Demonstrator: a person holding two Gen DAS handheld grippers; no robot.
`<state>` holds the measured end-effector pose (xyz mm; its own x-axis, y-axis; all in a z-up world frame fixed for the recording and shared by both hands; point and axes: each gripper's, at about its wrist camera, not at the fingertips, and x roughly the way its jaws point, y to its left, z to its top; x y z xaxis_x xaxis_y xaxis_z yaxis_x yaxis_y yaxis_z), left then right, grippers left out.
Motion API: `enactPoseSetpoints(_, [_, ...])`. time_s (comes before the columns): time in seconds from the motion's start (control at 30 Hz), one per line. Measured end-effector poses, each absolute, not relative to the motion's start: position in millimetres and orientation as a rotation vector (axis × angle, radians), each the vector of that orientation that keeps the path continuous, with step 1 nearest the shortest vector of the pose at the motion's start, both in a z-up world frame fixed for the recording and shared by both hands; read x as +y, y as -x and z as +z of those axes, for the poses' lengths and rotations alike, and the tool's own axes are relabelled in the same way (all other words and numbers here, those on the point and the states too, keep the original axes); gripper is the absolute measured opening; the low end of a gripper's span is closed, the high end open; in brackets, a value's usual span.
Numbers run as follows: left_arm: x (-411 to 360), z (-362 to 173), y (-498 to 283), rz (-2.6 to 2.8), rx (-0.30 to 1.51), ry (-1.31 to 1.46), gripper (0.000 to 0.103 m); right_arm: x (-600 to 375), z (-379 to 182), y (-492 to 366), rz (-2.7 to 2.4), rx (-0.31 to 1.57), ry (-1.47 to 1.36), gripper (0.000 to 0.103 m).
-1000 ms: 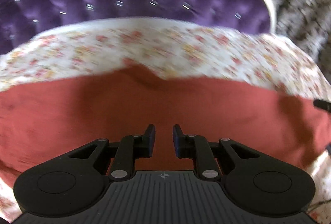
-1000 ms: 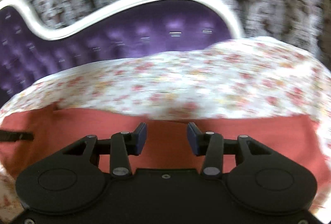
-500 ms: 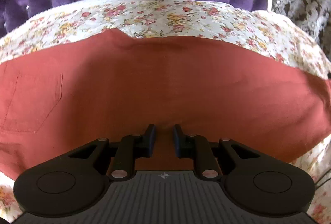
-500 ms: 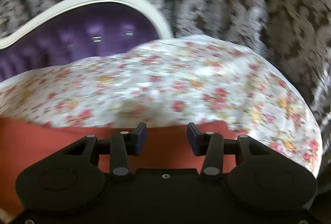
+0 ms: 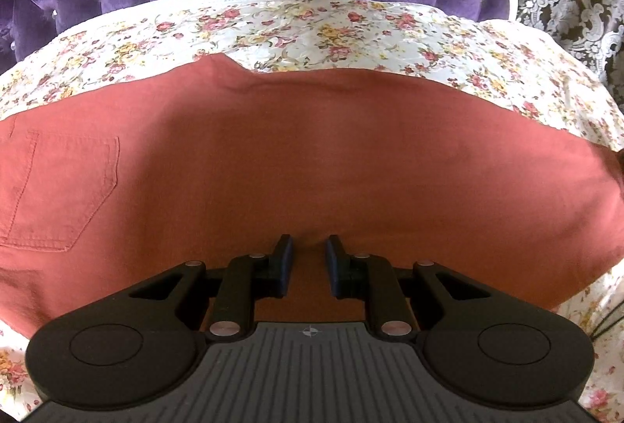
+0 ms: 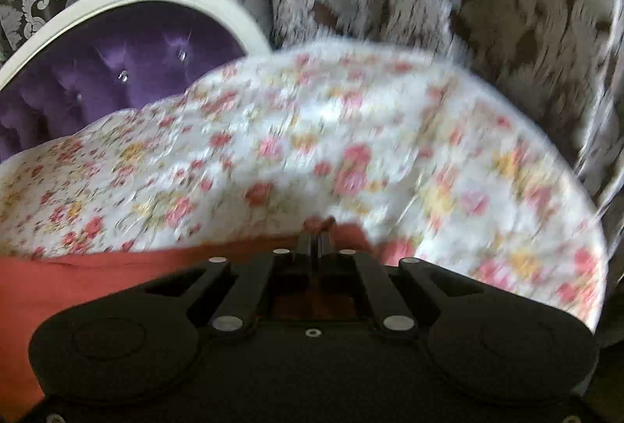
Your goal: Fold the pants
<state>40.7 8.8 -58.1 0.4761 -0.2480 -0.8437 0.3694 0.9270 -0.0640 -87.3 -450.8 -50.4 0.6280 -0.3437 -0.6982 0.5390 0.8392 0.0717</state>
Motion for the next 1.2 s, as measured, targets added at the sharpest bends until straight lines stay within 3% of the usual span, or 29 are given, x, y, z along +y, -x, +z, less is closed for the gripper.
enactPoseSetpoints(0.13, [8.1, -54.3, -45.5, -0.381, 1.004, -0.141, 0.019, -460.4, -55.0, 84.1, -0.59, 0.764, -0.327, 0.009])
enactPoseSetpoints(0.2, [11.5, -51.6, -49.2, -0.371, 0.994, -0.132, 0.019, -453.5, -45.6, 89.1, -0.579, 0.726, -0.317, 0.019])
enactPoseSetpoints(0.3, [18.6, -50.5, -58.1, -0.361, 0.994, -0.091, 0.019, -430.4, -23.8, 88.5, -0.466, 0.664, -0.286, 0.022])
enactPoseSetpoints(0.37, [22.8, -54.9, -65.6, -0.335, 1.015, -0.079, 0.019, -408.5, -12.2, 81.3, -0.351, 0.639, -0.263, 0.048])
enactPoseSetpoints(0.47, [29.1, -59.0, -64.2, -0.347, 1.033, -0.058, 0.019, -369.5, -2.4, 60.5, -0.139, 0.625, -0.23, 0.059])
enactPoseSetpoints(0.97, [51.7, -60.7, -41.4, -0.447, 1.095, -0.013, 0.019, -197.3, -44.4, -84.7, 0.488, 0.776, 0.058, 0.057])
enactPoseSetpoints(1.0, [52.9, -60.9, -42.6, -0.45, 1.099, -0.004, 0.019, -192.3, -48.2, -84.7, 0.497, 0.793, 0.071, 0.053])
enactPoseSetpoints(1.03, [53.7, -60.1, -44.0, -0.451, 1.103, 0.003, 0.019, -188.2, -50.3, -81.9, 0.504, 0.802, 0.085, 0.026])
enactPoseSetpoints(1.07, [54.0, -58.6, -45.6, -0.449, 1.103, 0.003, 0.019, -184.5, -48.9, -79.7, 0.512, 0.807, 0.09, 0.013])
enactPoseSetpoints(1.2, [52.0, -47.6, -55.7, -0.426, 1.049, -0.04, 0.019, -176.0, -40.2, -51.1, 0.519, 0.752, 0.135, 0.013])
